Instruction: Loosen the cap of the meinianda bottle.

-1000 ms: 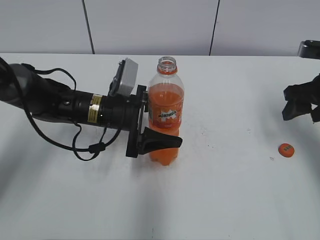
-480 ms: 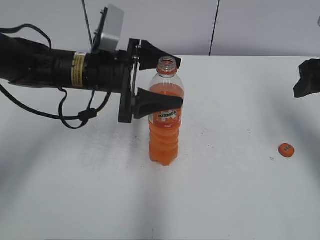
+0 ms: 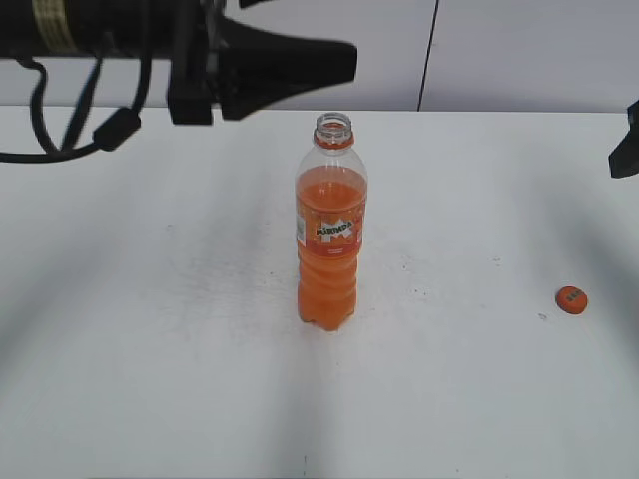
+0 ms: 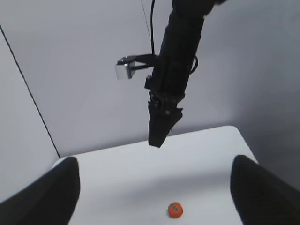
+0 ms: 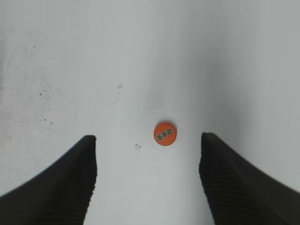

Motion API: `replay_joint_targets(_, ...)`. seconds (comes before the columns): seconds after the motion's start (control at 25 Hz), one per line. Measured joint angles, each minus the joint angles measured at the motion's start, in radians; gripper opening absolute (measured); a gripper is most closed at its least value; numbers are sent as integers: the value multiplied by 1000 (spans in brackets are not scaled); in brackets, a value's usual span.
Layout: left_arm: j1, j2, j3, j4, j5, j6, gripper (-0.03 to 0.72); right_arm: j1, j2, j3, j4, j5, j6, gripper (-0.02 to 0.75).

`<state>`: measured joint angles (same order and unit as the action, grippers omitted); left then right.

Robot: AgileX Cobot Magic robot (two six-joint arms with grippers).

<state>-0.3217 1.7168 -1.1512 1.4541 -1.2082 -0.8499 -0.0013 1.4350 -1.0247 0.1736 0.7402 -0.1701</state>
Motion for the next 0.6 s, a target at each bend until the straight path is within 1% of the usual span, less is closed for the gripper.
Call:
replay_joint_targets(0.08,2,-78,0,14,-1,-70,593,0,-23,0,0,14,0,513)
replay_joint_targets(0.16,3,-155,0,61,53,-153,591,0,-49,0,0,25,0,513)
replay_joint_targets(0.28,3,-253,0,193,323,-299,591,0,-81,0,0,40,0,513)
replay_joint_targets(0.32,3,-269,0,252,442,-367,591,0,-90,0,0,49,0,513)
replay_joint_targets(0.4,10,-270,1,333,656,-508,591,0,-103,0,0,57,0,513)
replay_joint_targets(0.48,32,-255,20,361,813,-612,591,0,-112,0,0,72,0,513)
replay_joint_targets(0.6,82,-222,69,364,922,-663,591,0,-124,0,0,101,1,514)
